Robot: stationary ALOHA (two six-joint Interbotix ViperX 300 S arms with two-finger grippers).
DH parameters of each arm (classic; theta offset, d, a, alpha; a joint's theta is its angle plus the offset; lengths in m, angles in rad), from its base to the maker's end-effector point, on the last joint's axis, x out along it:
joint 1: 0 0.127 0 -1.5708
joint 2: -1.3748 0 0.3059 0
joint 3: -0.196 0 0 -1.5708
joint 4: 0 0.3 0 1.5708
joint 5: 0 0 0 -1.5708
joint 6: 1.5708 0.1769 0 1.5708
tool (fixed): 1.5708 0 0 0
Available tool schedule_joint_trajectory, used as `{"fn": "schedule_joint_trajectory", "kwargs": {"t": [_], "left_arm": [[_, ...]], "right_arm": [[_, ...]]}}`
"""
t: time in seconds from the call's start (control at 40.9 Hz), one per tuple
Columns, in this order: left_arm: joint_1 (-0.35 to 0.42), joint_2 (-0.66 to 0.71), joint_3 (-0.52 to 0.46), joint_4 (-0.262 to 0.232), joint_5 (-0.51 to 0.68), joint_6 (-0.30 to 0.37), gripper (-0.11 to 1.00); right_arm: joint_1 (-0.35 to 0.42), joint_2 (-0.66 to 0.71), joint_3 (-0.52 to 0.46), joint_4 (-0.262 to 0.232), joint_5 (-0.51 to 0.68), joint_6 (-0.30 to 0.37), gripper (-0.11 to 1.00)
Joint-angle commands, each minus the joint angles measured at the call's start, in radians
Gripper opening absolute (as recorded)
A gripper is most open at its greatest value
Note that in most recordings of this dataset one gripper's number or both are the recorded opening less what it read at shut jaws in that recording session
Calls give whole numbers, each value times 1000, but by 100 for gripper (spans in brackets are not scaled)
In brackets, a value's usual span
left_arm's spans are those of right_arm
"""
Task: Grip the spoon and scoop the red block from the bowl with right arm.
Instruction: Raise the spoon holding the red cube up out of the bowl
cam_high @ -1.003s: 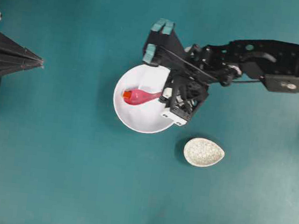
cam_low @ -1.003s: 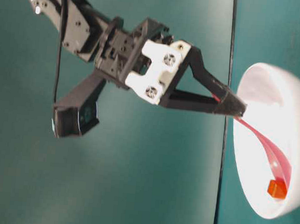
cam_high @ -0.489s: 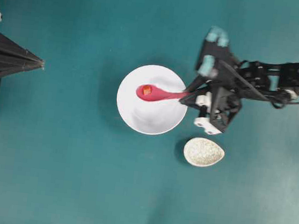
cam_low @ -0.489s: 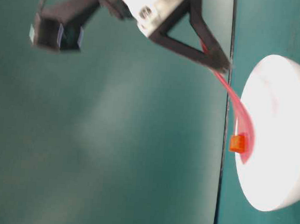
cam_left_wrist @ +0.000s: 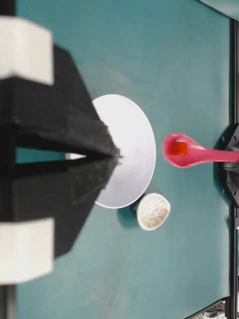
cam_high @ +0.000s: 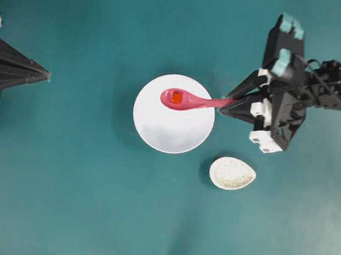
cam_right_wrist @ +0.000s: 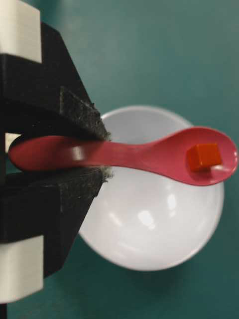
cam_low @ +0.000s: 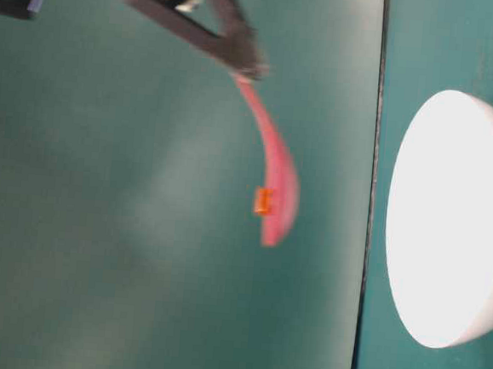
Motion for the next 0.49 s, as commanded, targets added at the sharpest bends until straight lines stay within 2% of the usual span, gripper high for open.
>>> {"fn": "schedule_joint_trajectory", "kwargs": {"t": [0.0,0.465], "left_arm": [[-2,5,-29,2,-5,-3,0],[-2,3,-31,0,-14,2,0]], "right_arm": [[2,-37,-46,-3,12,-2,22],[3,-49,-80,-2,25,0,22]]}}
